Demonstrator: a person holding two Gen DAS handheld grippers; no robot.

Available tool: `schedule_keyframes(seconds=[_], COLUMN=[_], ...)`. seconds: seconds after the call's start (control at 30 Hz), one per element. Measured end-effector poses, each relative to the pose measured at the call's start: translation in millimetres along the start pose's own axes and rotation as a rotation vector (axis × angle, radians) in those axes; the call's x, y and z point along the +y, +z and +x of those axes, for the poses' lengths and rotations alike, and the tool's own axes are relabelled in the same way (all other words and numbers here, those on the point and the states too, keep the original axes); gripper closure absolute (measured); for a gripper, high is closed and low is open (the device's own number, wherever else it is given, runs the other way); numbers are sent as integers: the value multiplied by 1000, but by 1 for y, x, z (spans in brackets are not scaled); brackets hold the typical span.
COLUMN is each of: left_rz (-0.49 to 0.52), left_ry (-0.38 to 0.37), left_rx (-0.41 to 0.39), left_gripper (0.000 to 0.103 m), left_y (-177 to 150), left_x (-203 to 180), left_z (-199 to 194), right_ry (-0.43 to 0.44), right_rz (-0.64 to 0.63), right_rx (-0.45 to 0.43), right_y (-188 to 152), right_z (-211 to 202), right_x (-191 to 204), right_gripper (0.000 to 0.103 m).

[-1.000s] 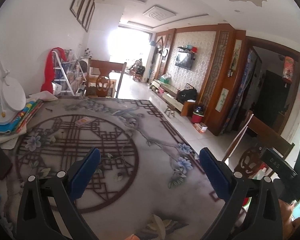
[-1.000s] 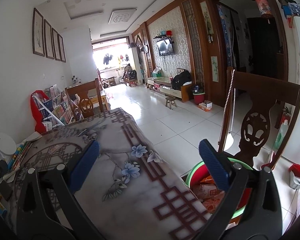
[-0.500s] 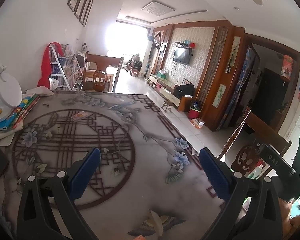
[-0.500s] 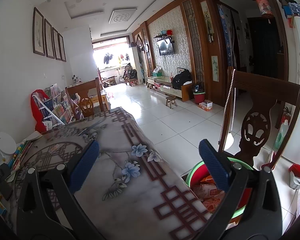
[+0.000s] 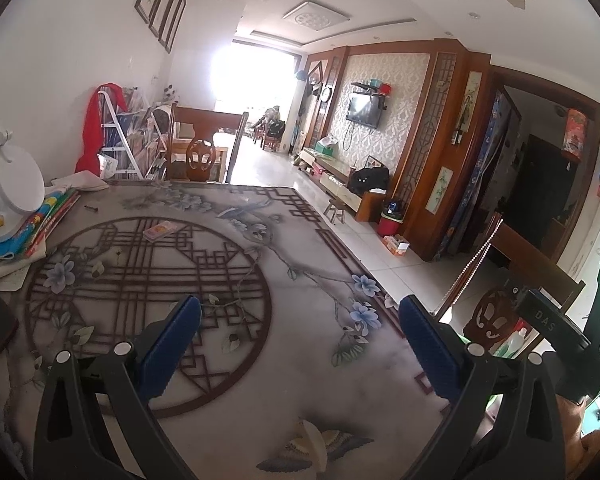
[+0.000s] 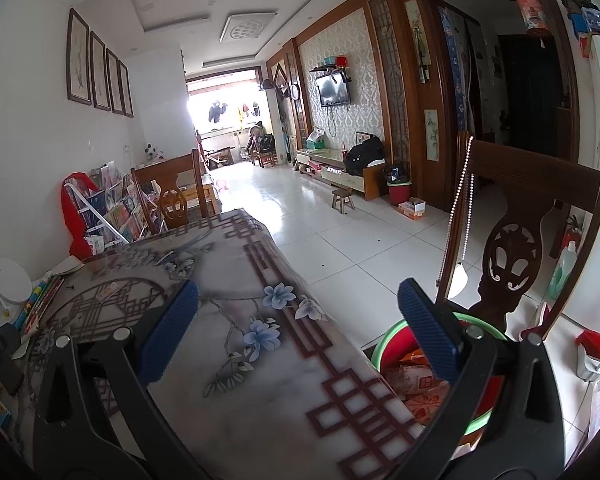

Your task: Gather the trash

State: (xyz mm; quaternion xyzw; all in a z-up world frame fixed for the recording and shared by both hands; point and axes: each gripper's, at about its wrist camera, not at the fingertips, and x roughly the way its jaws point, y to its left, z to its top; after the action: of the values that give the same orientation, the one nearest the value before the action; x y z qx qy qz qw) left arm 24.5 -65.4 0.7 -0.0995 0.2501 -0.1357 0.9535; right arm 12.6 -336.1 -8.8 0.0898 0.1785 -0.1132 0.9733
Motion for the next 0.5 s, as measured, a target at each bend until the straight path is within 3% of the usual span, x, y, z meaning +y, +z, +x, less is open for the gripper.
schedule_keyframes(seconds=[0.5], left_rz=[-26], left_ry=[-26], left_rx=[12], left_gripper=[8], left_y=[-2], left_x=[3], left_z=[3], right_ry=[-1], right_rz=[-7], right_rx=[10], right_y=[-1], right_z=[-1], right_x=[-1], right_gripper=[5])
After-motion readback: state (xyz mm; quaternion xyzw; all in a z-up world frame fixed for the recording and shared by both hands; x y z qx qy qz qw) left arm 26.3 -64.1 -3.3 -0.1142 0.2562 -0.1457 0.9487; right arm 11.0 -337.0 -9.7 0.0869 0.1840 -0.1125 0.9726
